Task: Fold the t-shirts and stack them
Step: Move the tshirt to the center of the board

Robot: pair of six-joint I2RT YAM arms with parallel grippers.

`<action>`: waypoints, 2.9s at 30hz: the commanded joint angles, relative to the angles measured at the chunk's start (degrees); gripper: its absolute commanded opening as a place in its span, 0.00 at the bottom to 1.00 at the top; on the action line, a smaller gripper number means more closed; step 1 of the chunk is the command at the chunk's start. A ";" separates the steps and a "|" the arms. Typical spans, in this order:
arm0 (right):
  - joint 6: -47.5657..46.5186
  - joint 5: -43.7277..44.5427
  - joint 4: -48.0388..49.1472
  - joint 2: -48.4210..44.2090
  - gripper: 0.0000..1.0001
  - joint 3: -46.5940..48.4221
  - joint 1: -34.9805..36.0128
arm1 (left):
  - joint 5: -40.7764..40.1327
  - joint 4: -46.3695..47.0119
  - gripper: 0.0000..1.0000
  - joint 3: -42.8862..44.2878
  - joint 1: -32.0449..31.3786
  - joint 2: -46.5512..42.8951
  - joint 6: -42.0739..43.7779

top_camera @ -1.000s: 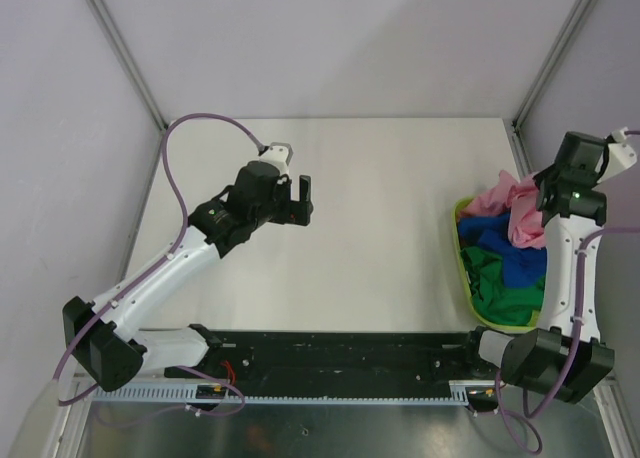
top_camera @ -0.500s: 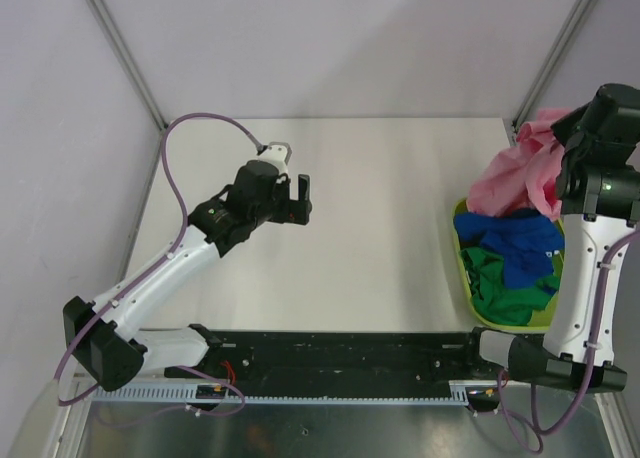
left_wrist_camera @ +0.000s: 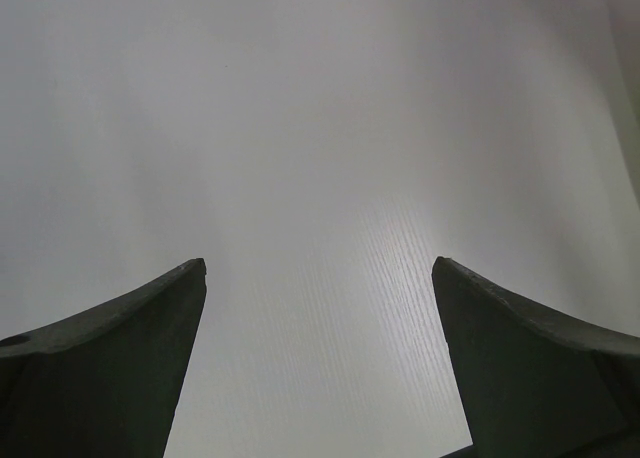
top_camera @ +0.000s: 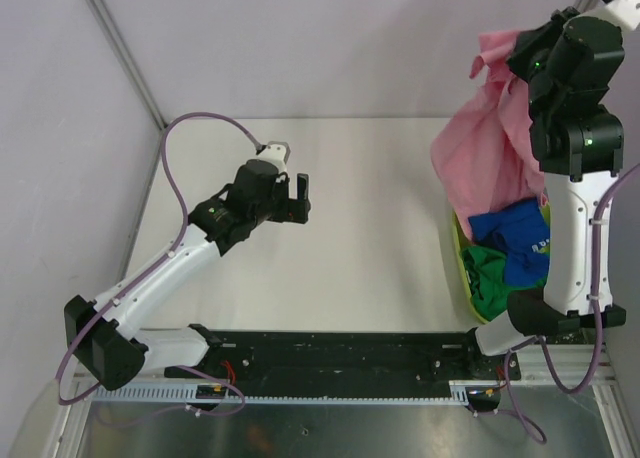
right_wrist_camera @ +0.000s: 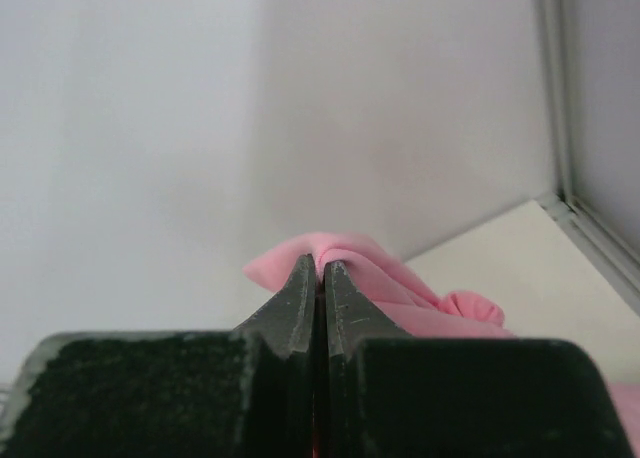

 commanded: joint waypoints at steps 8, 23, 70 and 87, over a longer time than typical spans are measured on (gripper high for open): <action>-4.77 3.67 16.54 3.77 0.00 8.20 15.50 | -1.96 0.98 0.99 1.87 0.77 -1.32 -0.26; -21.49 13.05 43.97 11.70 0.00 9.86 33.32 | -3.34 0.96 0.99 2.21 1.28 -2.94 -0.45; 7.92 0.82 8.31 21.41 0.87 -12.44 27.49 | -2.58 0.56 1.00 0.51 3.19 -3.81 -2.94; 27.18 10.22 1.86 -2.17 0.83 -60.91 19.14 | -0.03 0.77 0.99 0.23 3.21 -0.05 -4.00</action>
